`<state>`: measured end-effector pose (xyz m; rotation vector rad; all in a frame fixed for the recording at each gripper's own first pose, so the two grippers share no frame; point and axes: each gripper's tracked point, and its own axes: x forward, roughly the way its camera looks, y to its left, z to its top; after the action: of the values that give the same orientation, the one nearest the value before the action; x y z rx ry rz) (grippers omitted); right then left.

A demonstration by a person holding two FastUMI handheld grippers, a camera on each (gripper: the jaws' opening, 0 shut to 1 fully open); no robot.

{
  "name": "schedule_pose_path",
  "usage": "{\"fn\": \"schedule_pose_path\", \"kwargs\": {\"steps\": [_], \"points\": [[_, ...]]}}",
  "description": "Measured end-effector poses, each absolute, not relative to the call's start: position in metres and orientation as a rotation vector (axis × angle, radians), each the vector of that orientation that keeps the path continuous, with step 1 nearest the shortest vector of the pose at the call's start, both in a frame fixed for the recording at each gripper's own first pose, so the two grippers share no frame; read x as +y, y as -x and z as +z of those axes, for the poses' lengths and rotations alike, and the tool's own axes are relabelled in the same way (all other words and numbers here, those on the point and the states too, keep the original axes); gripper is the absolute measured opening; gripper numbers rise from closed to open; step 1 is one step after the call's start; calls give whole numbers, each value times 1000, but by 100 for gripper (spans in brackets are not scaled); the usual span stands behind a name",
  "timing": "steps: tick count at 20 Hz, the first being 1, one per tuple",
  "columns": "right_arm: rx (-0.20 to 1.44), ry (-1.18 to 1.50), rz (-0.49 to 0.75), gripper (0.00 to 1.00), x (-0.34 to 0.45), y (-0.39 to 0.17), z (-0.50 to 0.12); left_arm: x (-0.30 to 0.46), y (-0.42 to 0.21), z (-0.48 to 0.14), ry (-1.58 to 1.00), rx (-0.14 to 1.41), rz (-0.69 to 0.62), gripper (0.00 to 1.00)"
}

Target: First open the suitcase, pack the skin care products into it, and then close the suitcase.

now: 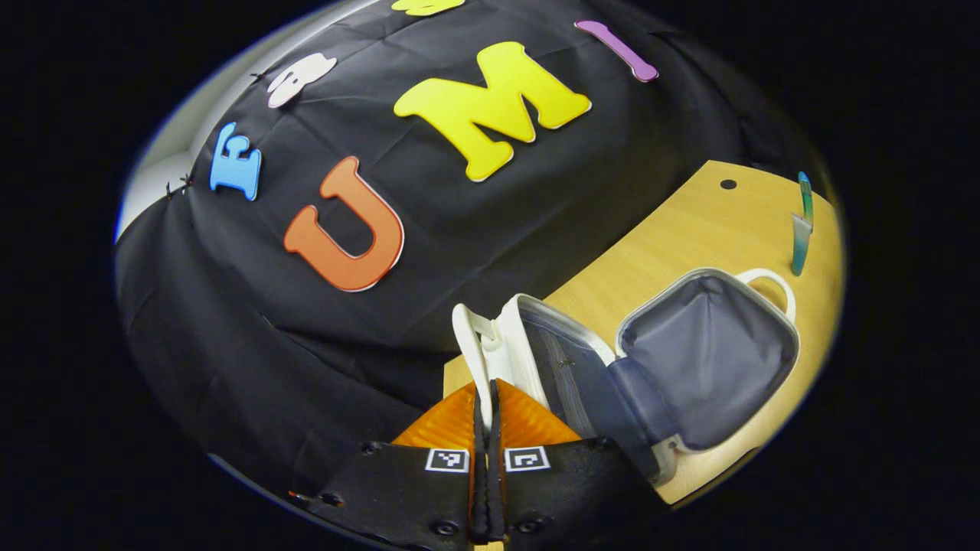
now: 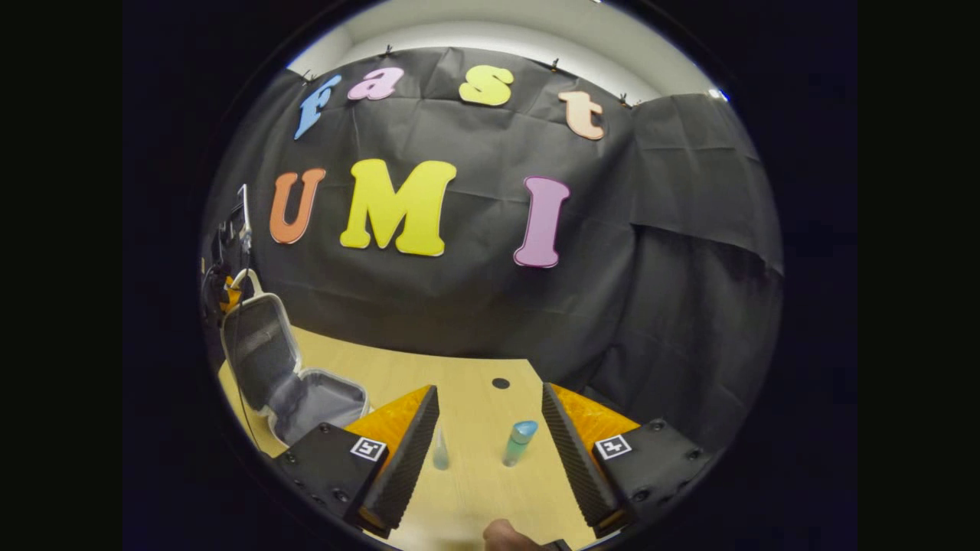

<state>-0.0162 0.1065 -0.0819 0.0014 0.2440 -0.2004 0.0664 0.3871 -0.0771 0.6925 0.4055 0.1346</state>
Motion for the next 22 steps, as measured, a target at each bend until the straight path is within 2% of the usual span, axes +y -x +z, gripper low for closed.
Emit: {"fn": "schedule_pose_path", "kwargs": {"steps": [5, 11, 18, 22], "points": [[300, 35, -192, 81, 127, 22, -94, 443, -71, -113, -709, 434, 131, 3], [335, 62, -205, 80, 136, 21, -101, 499, -69, -184, -610, 550, 140, 3], [409, 48, -233, 80, 136, 20, -119, 531, -65, -268, -463, 708, 100, 3], [424, 51, -253, 80, 131, 20, -123, 532, -67, -292, -384, 717, 56, 3]]}}
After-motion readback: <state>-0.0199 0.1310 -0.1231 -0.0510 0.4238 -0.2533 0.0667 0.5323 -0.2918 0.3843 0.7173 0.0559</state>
